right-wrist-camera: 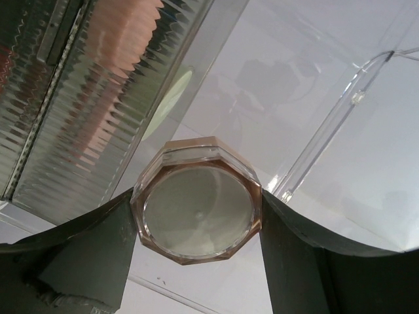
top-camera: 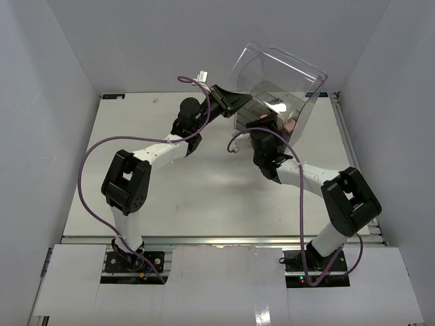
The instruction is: Organize the makeup
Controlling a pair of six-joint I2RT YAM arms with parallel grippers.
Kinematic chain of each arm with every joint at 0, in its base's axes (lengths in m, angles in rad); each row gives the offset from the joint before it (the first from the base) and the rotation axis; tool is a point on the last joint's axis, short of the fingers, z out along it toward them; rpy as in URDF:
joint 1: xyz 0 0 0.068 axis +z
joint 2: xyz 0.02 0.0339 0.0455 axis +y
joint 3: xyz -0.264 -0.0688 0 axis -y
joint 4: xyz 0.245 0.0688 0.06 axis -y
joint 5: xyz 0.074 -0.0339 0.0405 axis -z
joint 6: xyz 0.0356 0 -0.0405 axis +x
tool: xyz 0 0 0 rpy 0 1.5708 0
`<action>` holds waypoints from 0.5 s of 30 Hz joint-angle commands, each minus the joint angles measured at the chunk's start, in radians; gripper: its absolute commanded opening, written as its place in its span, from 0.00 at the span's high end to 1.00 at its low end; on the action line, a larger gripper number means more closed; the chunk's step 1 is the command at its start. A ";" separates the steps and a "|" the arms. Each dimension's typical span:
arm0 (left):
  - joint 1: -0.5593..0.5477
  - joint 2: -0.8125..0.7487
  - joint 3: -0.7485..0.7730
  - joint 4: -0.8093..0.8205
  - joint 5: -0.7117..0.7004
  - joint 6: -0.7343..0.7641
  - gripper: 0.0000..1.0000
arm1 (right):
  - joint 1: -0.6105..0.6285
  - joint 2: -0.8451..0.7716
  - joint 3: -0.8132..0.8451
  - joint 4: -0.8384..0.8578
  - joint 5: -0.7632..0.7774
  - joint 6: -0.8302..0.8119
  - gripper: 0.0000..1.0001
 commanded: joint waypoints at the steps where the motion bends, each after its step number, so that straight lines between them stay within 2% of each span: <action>1: 0.008 -0.042 0.044 0.025 -0.013 0.003 0.93 | -0.016 0.032 0.068 -0.017 0.077 -0.040 0.77; 15: 0.008 -0.045 0.044 0.024 -0.011 0.006 0.93 | -0.060 0.110 0.155 -0.128 0.155 -0.024 0.73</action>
